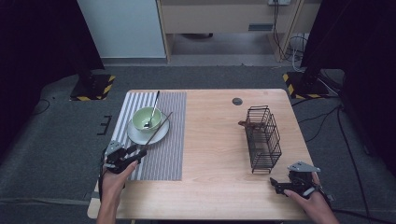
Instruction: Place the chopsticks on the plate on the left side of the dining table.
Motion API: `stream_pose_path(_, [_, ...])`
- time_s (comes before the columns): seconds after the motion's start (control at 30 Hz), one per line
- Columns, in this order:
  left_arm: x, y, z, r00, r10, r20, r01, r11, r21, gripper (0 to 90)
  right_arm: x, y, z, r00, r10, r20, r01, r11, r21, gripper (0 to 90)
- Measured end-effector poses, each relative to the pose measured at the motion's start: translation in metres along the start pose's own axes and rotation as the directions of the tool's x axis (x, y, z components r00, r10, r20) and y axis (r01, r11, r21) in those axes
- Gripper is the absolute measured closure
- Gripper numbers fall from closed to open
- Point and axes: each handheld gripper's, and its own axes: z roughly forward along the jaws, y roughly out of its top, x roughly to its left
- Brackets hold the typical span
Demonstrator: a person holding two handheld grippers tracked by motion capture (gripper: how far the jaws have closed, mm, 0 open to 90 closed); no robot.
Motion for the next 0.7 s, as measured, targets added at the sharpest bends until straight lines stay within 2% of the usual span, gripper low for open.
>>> stream_pose_path(0.13, [-0.018, 0.005, 0.004, 0.9987, 0.029, 0.042, -0.03, 0.9995, 0.011, 41.2, 0.0, 0.0, 0.0, 1.0, 0.0, 0.0, 0.0, 1.0, 0.0, 0.4])
stream_pose_path(0.2, [-0.029, 0.009, 0.007, 0.9962, 0.06, 0.063, -0.061, 0.998, 0.018, 39.9, 0.0, 0.0, 0.0, 1.0, 0.001, 0.0, -0.001, 1.0, 0.0, 0.4])
stream_pose_path(0.27, [-0.041, 0.013, 0.01, 0.9935, 0.074, 0.087, -0.076, 0.9969, 0.019, 38.9, 0.0, 0.0, 0.0, 1.0, 0.001, 0.0, -0.001, 1.0, 0.0, 0.4])
stream_pose_path(0.4, [-0.064, 0.023, 0.019, 0.9837, 0.112, 0.141, -0.117, 0.9928, 0.027, 37.1, 0.0, 0.0, 0.0, 1.0, 0.002, 0.001, -0.002, 1.0, 0.0, 0.4])
stream_pose_path(0.5, [-0.079, 0.031, 0.027, 0.9739, 0.148, 0.172, -0.158, 0.9864, 0.045, 35.8, 0.0, 0.0, 0.0, 1.0, 0.003, 0.001, -0.003, 1.0, 0.0, 0.4])
stream_pose_path(0.7, [-0.104, 0.05, 0.041, 0.9592, 0.213, 0.186, -0.228, 0.9717, 0.063, 33.9, 0.0, 0.0, 0.0, 1.0, 0.004, 0.002, -0.004, 1.0, 0.0, 0.4])
